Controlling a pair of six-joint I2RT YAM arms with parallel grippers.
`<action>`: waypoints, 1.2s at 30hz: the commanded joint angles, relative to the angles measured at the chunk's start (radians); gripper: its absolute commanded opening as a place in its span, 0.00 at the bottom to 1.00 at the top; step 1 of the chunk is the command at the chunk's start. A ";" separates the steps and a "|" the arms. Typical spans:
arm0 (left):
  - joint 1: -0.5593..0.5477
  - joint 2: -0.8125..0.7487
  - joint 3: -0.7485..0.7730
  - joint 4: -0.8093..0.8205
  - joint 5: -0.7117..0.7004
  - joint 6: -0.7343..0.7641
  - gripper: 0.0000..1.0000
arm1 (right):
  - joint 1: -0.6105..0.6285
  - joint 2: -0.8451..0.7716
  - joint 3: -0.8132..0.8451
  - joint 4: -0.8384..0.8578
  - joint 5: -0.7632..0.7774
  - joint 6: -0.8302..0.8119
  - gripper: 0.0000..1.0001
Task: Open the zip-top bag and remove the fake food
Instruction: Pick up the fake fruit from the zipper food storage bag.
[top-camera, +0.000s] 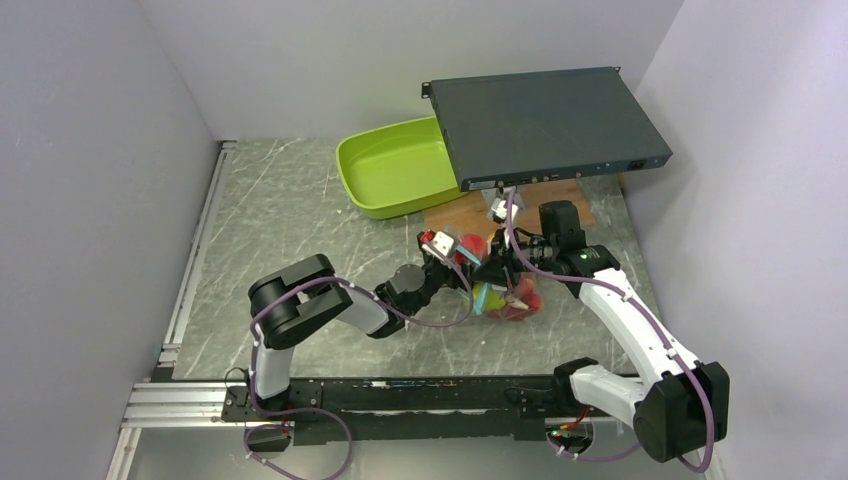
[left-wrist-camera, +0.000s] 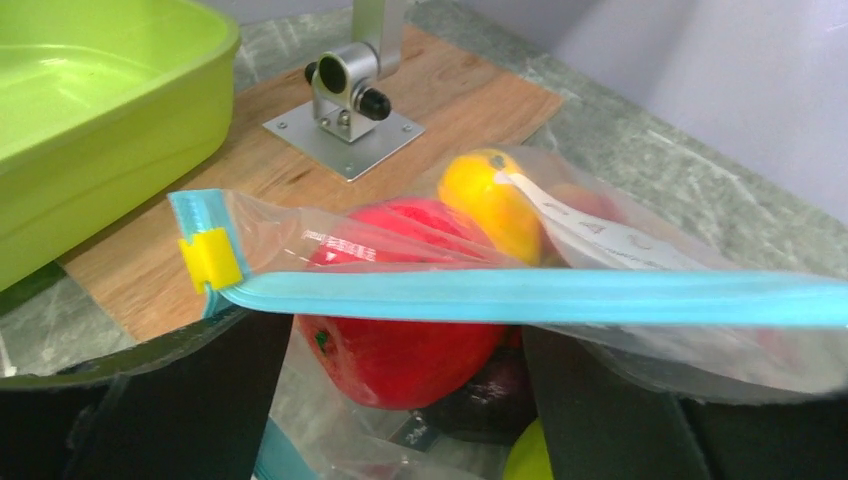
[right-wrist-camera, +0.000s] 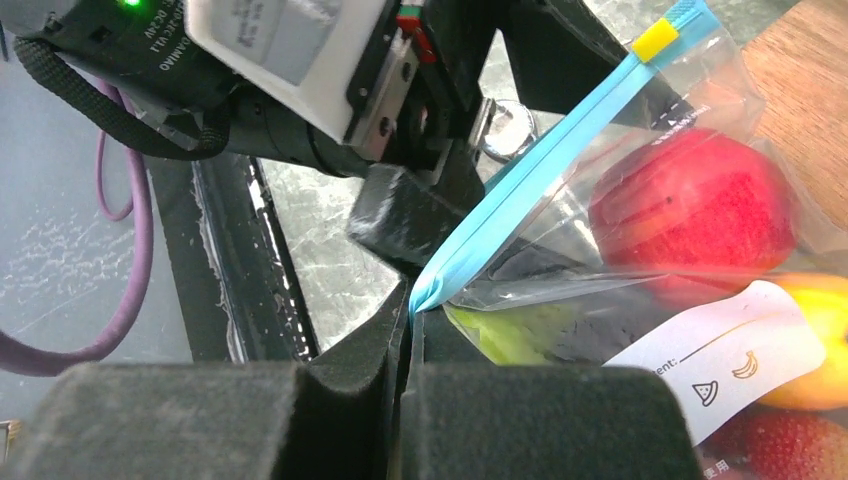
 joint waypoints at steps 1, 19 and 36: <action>0.019 0.027 0.057 -0.082 -0.092 0.009 0.81 | 0.011 -0.009 0.020 -0.031 -0.103 0.002 0.00; 0.001 -0.218 -0.043 -0.232 0.071 0.014 0.11 | -0.012 -0.008 0.019 -0.005 -0.024 0.029 0.00; 0.003 -0.392 -0.029 -0.624 0.182 -0.040 0.00 | -0.019 0.002 0.005 0.046 0.092 0.073 0.00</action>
